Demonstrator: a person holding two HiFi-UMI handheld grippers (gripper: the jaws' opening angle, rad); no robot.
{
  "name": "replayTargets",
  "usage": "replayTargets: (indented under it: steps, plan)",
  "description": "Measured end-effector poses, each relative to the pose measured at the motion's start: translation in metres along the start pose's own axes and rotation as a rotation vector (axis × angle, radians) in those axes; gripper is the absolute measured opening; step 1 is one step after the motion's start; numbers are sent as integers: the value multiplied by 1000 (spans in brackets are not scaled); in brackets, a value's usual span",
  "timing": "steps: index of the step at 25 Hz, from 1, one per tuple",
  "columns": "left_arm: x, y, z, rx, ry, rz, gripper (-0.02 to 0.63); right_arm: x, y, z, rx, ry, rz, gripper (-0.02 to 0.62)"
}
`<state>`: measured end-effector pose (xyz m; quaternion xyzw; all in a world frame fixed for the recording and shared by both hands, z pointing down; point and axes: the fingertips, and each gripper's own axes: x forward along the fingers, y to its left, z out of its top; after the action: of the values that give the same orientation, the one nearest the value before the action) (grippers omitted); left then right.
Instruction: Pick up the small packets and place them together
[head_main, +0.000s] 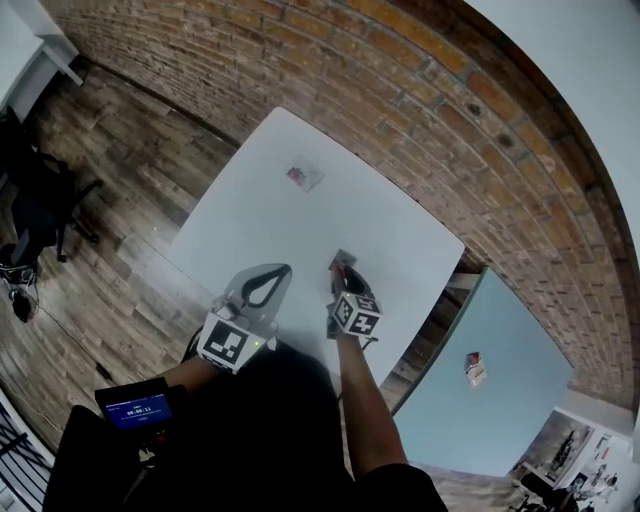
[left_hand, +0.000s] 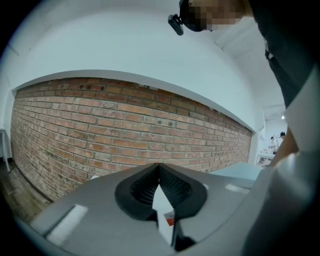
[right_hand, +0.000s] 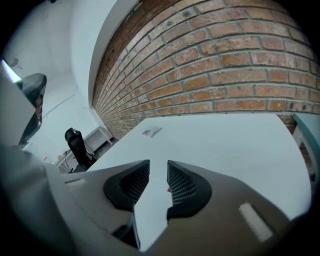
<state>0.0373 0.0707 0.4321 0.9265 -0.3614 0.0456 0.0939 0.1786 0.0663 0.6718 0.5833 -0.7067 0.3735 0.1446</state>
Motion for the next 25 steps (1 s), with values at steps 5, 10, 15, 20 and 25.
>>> replayTargets:
  steps: [5,10,15,20,25]
  plan:
    - [1,45,10,12,-16,-49,0,31,23,32,36,-49,-29,114]
    - [-1,94,19,11,-28,-92,0,71,50,61,78,-75,-57,113]
    - [-5,138,18,3,-4,-125,0,113,54,80,113,-57,-91,94]
    - [-6,183,2,-15,55,-117,0,146,43,83,180,-30,-134,106]
    - [-7,204,4,-15,48,-104,0,171,37,90,198,-3,-138,114]
